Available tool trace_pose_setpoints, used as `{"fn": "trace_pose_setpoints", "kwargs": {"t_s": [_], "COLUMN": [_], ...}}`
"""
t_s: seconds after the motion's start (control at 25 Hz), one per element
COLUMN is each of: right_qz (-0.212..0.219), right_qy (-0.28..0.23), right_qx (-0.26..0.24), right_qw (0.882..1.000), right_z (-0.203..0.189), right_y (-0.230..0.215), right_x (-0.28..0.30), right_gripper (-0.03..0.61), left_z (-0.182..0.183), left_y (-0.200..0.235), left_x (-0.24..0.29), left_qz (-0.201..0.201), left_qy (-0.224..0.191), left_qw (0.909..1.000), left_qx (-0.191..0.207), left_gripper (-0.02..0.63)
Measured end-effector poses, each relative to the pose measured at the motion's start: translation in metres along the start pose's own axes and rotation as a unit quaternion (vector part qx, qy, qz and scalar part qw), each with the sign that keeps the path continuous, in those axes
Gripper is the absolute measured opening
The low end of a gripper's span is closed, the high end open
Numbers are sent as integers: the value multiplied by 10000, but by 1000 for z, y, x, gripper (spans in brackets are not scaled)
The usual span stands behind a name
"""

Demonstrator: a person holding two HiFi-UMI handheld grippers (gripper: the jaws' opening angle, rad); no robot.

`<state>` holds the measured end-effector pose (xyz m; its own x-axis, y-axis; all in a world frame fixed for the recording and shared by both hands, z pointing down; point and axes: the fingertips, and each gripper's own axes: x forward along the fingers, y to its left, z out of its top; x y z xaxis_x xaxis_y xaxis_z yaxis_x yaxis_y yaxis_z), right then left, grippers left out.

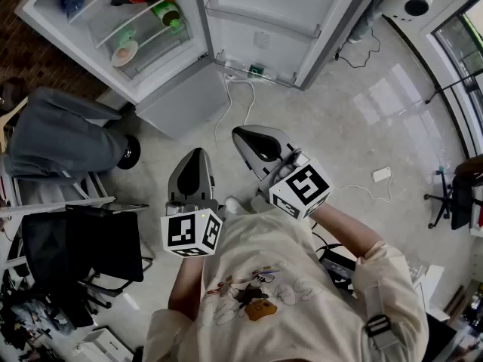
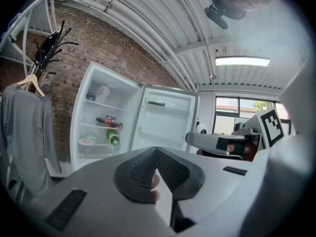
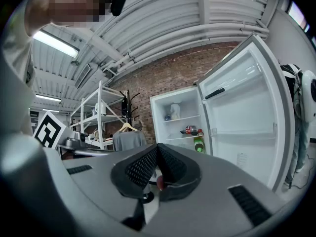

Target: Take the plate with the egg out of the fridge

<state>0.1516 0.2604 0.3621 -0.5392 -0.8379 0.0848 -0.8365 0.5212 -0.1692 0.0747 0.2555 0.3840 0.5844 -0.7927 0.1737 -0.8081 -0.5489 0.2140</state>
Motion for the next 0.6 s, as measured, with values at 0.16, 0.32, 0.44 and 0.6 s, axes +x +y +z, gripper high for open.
{"fn": "trace_pose_setpoints", "kwargs": {"t_s": [0.16, 0.32, 0.44, 0.6], "right_qz": [-3, -1, 36, 87], "right_qy": [33, 51, 107, 61], "right_qx": [-65, -91, -156, -102], "right_qw": [10000, 9999, 9998, 9999], "right_z": [2, 3, -2, -6], "right_y": [-8, -14, -9, -6], "right_x": [-10, -10, -11, -16], "right_gripper": [8, 8, 8, 8], "left_z": [4, 6, 2, -2], "left_y": [-9, -14, -12, -12], "left_x": [6, 10, 9, 6], "left_qz": [21, 34, 120, 190], "left_qy": [33, 14, 30, 80], "left_qw": [10000, 10000, 9999, 9998], "left_qx": [8, 30, 3, -48], "left_gripper": [8, 8, 8, 8]}}
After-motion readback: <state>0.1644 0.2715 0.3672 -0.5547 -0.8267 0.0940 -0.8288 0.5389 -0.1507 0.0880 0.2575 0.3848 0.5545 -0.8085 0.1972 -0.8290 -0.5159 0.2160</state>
